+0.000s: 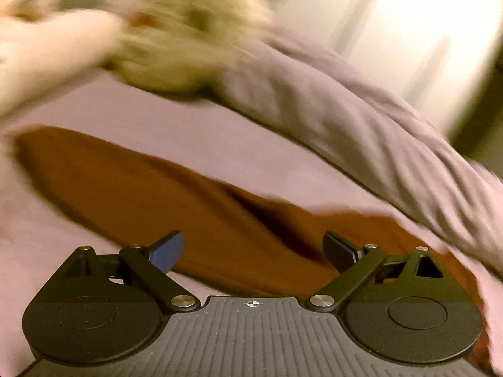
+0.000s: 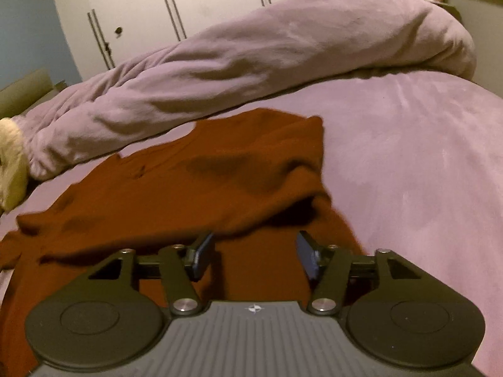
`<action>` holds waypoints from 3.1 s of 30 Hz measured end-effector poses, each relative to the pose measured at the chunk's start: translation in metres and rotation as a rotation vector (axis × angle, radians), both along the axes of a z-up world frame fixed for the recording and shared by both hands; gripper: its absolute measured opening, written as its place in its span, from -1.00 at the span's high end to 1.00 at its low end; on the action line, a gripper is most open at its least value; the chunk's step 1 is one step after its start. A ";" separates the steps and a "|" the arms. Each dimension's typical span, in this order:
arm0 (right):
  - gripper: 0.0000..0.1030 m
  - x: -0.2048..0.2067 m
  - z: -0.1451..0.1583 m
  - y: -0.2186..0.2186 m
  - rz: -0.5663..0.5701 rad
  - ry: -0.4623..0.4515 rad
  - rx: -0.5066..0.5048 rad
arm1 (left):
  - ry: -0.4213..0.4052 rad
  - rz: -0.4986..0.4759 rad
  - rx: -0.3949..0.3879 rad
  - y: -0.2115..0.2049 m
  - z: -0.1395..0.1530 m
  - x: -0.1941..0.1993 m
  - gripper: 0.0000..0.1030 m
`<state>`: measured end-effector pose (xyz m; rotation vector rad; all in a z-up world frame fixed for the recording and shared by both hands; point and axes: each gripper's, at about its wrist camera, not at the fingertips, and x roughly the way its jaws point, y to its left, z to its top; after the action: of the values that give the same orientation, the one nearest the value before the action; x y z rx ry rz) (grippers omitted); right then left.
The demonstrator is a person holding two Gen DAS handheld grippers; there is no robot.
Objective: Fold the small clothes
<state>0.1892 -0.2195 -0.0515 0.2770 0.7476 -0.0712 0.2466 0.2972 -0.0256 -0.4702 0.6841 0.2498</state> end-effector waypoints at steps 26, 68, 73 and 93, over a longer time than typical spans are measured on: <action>-0.18 -0.037 0.014 0.036 -0.051 0.027 -0.001 | -0.064 0.085 -0.028 0.092 0.016 0.022 0.83; 0.89 0.090 0.031 0.148 0.280 -0.013 0.313 | 0.095 -0.233 0.166 -0.098 -0.008 -0.039 -0.68; 0.89 0.080 0.062 0.096 0.172 -0.099 -0.035 | 0.090 -0.304 0.143 -0.132 -0.008 -0.011 -0.67; 0.89 0.094 -0.004 0.002 0.001 0.016 0.225 | 0.210 -0.311 0.167 -0.165 -0.028 0.023 -0.67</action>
<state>0.2831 -0.2174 -0.0553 0.4907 0.7720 0.0117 0.2698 0.1321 -0.0536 -0.1743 0.9218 0.0613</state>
